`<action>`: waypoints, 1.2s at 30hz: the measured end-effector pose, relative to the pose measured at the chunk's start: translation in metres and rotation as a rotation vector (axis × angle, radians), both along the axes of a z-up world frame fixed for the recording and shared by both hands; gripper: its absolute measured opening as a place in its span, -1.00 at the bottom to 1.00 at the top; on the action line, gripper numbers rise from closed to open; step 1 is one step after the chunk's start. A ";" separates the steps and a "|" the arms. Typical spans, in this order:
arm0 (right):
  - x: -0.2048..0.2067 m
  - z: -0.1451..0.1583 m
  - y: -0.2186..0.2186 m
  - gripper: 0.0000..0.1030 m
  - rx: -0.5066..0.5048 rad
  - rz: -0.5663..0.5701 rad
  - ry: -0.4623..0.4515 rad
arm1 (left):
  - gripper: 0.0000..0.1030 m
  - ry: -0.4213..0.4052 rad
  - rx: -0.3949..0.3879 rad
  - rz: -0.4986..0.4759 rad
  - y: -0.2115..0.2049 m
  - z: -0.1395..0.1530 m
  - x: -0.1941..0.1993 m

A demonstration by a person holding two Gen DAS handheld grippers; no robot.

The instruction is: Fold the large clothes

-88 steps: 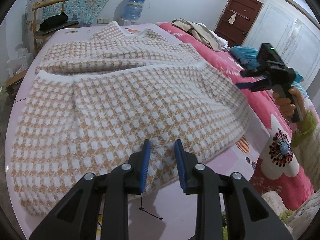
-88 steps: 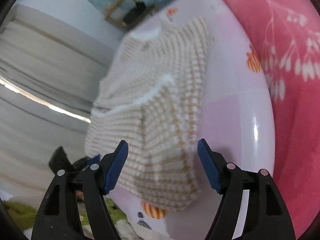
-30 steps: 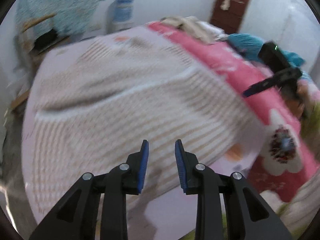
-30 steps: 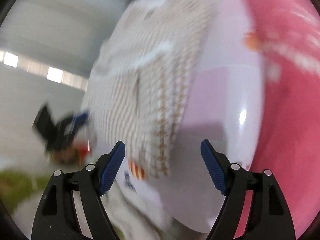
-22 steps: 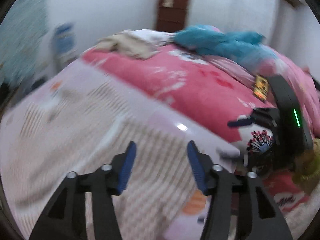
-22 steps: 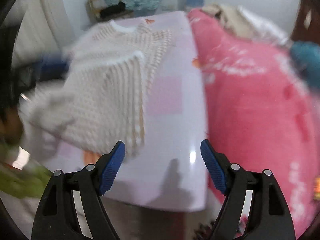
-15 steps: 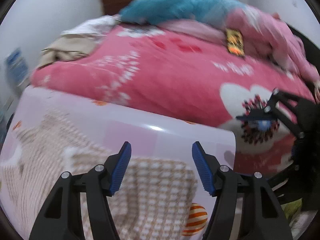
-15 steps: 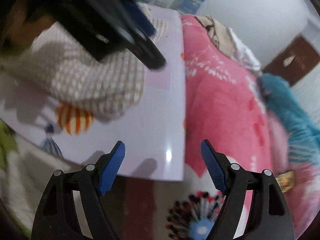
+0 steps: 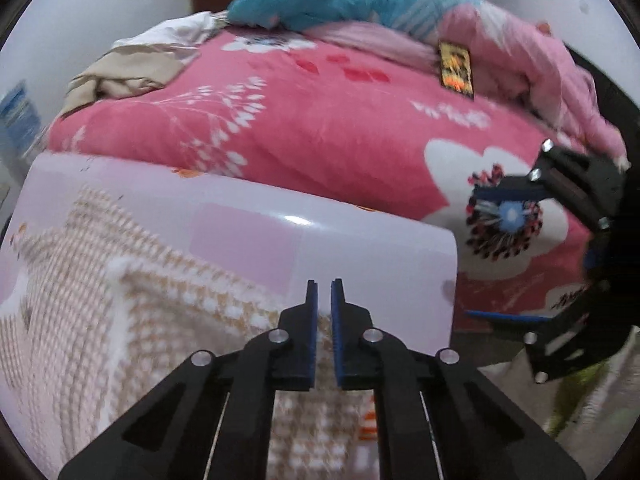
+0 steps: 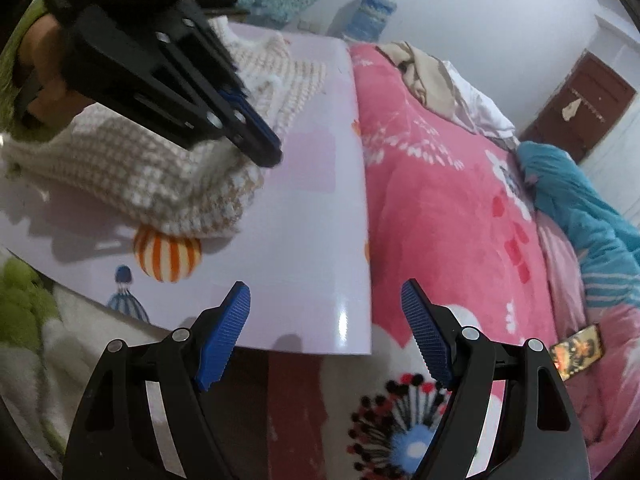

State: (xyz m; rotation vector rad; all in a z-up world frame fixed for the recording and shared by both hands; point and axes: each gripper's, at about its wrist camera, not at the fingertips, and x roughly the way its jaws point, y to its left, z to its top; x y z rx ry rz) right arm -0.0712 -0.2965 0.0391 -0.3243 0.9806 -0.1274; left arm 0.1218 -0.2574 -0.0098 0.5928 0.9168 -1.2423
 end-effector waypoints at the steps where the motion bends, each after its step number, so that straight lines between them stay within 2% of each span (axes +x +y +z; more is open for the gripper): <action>1: 0.001 0.000 0.002 0.44 0.012 0.002 0.002 | -0.90 0.018 -0.018 0.012 0.005 0.003 0.000; 4: 0.007 -0.001 -0.003 0.33 0.059 0.006 0.007 | -1.00 0.074 -0.064 0.038 0.020 0.008 0.002; 10: 0.031 0.003 -0.046 0.04 0.365 -0.098 0.039 | -1.00 0.139 -0.094 0.085 0.036 0.000 0.006; 12: 0.041 0.005 -0.057 -0.04 0.432 -0.127 0.042 | -1.00 0.159 -0.117 0.076 0.036 0.000 0.008; 16: 0.061 0.005 -0.059 -0.15 0.546 -0.133 0.054 | -1.00 0.166 -0.103 0.068 0.037 -0.004 0.008; 23: 0.087 -0.030 -0.049 -0.34 0.811 -0.158 0.177 | -1.00 0.252 -0.116 0.118 0.054 -0.014 0.004; 26: 0.098 -0.039 -0.053 -0.34 0.899 -0.189 0.226 | -1.00 0.277 -0.129 0.118 0.057 -0.017 0.001; 31: 0.112 -0.042 -0.044 -0.50 0.985 -0.140 0.306 | -1.00 0.298 -0.175 0.144 0.064 -0.009 0.006; 36: 0.106 -0.031 -0.010 -0.50 0.941 -0.041 0.338 | -0.96 0.280 -0.267 0.241 0.085 0.021 0.032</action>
